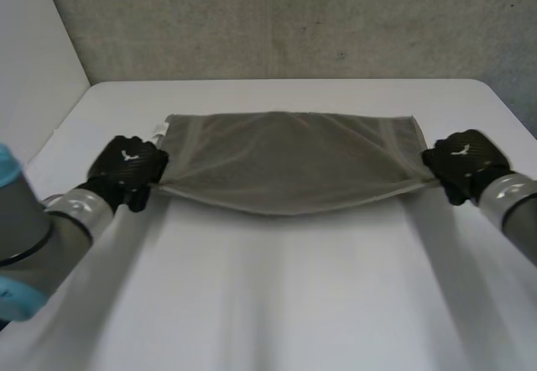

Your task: Fold the towel.

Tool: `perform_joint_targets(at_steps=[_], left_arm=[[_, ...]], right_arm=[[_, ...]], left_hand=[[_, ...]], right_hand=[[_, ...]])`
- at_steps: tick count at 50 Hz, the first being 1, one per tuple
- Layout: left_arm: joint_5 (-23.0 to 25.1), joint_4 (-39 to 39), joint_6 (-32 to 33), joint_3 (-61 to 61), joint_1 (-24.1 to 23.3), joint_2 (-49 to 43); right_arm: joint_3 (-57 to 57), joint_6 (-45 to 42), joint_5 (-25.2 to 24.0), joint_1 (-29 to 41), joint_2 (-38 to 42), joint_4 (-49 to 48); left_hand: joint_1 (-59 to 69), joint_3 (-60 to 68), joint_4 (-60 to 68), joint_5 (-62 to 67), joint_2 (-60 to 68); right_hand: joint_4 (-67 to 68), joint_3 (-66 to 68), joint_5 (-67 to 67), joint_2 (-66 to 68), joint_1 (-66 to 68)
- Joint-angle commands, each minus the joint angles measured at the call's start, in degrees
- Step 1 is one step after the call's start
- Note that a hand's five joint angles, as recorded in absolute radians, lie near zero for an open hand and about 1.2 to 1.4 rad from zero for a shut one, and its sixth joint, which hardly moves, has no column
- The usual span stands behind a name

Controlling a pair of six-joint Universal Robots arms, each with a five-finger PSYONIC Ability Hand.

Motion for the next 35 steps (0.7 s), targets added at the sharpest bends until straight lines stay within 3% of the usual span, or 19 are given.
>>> perform_joint_targets(at_steps=[1,5,11,13,16,18,23,27,30,35], left_arm=[[0.25,-2.28,-0.19,-7.98,6.87,14.89],[1.57,-3.34,-0.28,-8.96,8.12,17.91],[4.82,-2.99,-0.46,-7.72,7.94,17.29],[5.00,-2.63,-0.37,-6.41,7.24,14.66],[4.21,-2.11,-0.46,-1.05,4.34,6.57],[3.25,-2.37,-0.28,6.65,-0.47,-1.38],[1.22,-2.46,-0.28,14.07,-2.17,-8.46],[-4.65,-2.81,-0.11,28.88,-3.22,-20.81],[-6.16,-3.25,-0.11,33.50,-3.40,-24.10],[-8.53,-10.35,-0.11,52.88,-4.36,-36.82]], right_arm=[[2.66,-0.46,-2.48,-3.44,-11.71,10.03],[0.82,-1.33,-4.51,-5.11,-13.48,16.11],[-2.35,-3.62,-4.69,-4.94,-11.02,17.00],[-7.25,-4.06,-4.25,-4.42,-4.21,16.92],[-10.62,-3.80,-3.63,-3.80,0.05,17.00],[-17.53,-2.92,-2.93,-1.18,8.01,17.00],[-29.56,-0.56,1.27,1.91,19.09,17.00],[-41.60,-0.02,6.02,2.53,28.85,17.00],[-48.73,0.15,7.35,2.97,34.39,16.92],[-58.31,0.24,7.44,4.20,41.08,16.74]], left_hand=[[-2.17,-8.39,-7.14,-15.34,-7.05],[-2.17,-8.39,-7.14,-15.34,-7.05],[-2.17,-8.39,-7.14,-15.34,-7.05],[-2.17,-8.39,-7.14,-15.34,-7.05],[-2.17,-8.39,-7.14,-15.34,-7.05],[-2.17,-8.39,-7.14,-15.34,-7.05],[-2.17,-8.39,-7.14,-15.34,-7.05],[-2.17,-8.39,-7.14,-15.34,-7.05],[-2.17,-8.39,-7.14,-15.34,-7.05],[-2.17,-8.39,-7.14,-15.34,-7.05]], right_hand=[[2.82,3.56,1.60,3.38,3.73],[2.82,3.56,1.60,3.38,3.73],[2.82,3.56,1.60,3.38,3.73],[2.82,3.56,1.60,3.38,3.73],[2.82,3.56,1.60,3.38,3.73],[2.82,3.56,1.60,3.38,3.73],[2.82,3.56,1.60,3.38,3.73],[2.82,3.56,1.60,3.38,3.73],[2.82,3.56,1.60,3.38,3.73],[2.82,3.56,1.60,3.38,3.73]])
